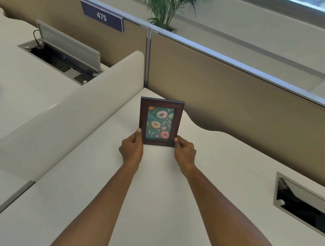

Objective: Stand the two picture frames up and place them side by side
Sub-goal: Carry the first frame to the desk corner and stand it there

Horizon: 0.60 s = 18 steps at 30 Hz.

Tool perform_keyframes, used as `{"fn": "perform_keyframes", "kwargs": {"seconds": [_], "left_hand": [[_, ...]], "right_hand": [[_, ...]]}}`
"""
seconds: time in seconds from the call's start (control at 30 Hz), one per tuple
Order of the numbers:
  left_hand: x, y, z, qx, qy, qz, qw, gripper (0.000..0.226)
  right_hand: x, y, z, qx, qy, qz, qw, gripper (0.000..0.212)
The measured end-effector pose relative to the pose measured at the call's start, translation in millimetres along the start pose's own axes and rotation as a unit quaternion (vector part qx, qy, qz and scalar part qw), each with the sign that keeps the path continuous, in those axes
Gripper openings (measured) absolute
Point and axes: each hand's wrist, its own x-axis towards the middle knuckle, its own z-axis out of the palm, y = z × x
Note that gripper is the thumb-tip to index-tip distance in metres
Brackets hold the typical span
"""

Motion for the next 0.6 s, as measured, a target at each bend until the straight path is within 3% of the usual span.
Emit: {"fn": "perform_keyframes", "kwargs": {"seconds": [0.2,0.33,0.47,0.6], "left_hand": [[-2,0,-2,0.004,-0.011,0.003,1.000,0.051],[-8,-3,-7,0.019,-0.013,0.021,1.000,0.034],[-21,-13,-20,0.032,0.011,0.031,0.999,0.038],[-53,-24,-35,0.037,-0.020,0.032,0.999,0.031]], "right_hand": [[0,1,4,0.009,0.006,0.012,1.000,0.031],[-9,-1,4,0.014,0.009,0.027,0.999,0.035],[-34,0,5,0.014,0.039,0.065,0.997,0.041],[-81,9,-11,0.027,0.060,0.074,0.995,0.035]]}}
